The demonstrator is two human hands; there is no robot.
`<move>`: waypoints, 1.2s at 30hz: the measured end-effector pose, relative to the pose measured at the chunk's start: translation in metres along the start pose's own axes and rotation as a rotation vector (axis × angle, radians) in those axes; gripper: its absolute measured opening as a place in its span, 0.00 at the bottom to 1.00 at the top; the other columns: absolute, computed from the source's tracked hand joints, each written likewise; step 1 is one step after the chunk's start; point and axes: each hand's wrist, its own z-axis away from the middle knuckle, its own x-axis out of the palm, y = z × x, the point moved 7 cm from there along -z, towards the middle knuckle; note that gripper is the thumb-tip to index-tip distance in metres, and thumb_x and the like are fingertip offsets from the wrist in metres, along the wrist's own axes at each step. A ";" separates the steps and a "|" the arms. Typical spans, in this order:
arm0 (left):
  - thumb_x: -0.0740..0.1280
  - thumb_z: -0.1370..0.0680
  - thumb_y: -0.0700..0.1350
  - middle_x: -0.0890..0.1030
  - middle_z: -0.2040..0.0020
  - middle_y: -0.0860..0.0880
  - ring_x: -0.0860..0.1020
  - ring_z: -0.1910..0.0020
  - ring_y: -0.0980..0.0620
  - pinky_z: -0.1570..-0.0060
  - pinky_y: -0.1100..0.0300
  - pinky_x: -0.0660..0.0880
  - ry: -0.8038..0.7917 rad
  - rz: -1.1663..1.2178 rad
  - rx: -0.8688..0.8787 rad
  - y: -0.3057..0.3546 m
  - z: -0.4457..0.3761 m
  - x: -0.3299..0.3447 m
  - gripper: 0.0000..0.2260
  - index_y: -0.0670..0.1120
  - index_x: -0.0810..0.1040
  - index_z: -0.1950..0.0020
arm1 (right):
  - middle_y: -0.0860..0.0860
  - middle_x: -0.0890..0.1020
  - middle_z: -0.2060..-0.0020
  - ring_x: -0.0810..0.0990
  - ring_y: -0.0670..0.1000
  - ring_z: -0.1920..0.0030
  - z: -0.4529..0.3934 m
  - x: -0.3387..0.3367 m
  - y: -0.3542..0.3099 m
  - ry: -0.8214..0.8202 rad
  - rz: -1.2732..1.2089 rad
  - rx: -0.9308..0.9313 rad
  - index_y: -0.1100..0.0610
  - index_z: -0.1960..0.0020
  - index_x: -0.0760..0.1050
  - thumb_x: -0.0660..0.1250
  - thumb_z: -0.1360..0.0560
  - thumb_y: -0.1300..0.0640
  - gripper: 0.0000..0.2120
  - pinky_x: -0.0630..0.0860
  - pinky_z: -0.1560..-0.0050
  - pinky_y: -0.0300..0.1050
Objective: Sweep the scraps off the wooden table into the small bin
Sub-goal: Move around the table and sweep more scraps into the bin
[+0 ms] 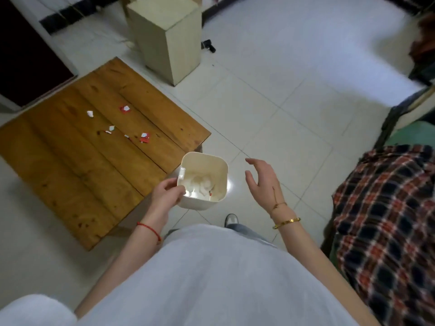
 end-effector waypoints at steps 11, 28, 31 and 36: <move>0.67 0.30 0.36 0.81 0.55 0.54 0.79 0.51 0.51 0.45 0.51 0.80 0.300 0.295 -0.157 -0.036 0.018 0.044 0.18 0.49 0.79 0.42 | 0.55 0.76 0.38 0.71 0.55 0.37 -0.098 0.018 -0.004 -0.296 0.038 -0.374 0.59 0.34 0.71 0.61 0.22 0.58 0.17 0.63 0.36 0.41; 0.66 0.31 0.35 0.83 0.55 0.44 0.81 0.52 0.42 0.43 0.43 0.78 0.402 0.419 -0.333 -0.078 -0.049 0.030 0.09 0.47 0.81 0.56 | 0.56 0.75 0.37 0.72 0.56 0.37 -0.197 0.154 -0.053 -0.555 0.121 -0.539 0.59 0.34 0.71 0.61 0.22 0.58 0.17 0.69 0.35 0.50; 0.66 0.30 0.35 0.84 0.49 0.41 0.81 0.47 0.39 0.42 0.43 0.78 0.397 0.428 -0.348 -0.082 -0.071 0.027 0.13 0.43 0.82 0.48 | 0.56 0.74 0.36 0.72 0.57 0.37 -0.219 0.180 -0.062 -0.583 0.160 -0.563 0.59 0.34 0.71 0.60 0.22 0.58 0.17 0.70 0.34 0.52; 0.67 0.31 0.35 0.83 0.45 0.43 0.80 0.45 0.43 0.42 0.48 0.78 0.476 0.454 -0.419 -0.100 -0.106 0.025 0.19 0.43 0.80 0.41 | 0.55 0.69 0.30 0.67 0.56 0.31 -0.259 0.245 -0.075 -0.637 0.298 -0.638 0.55 0.29 0.66 0.60 0.21 0.55 0.21 0.68 0.33 0.52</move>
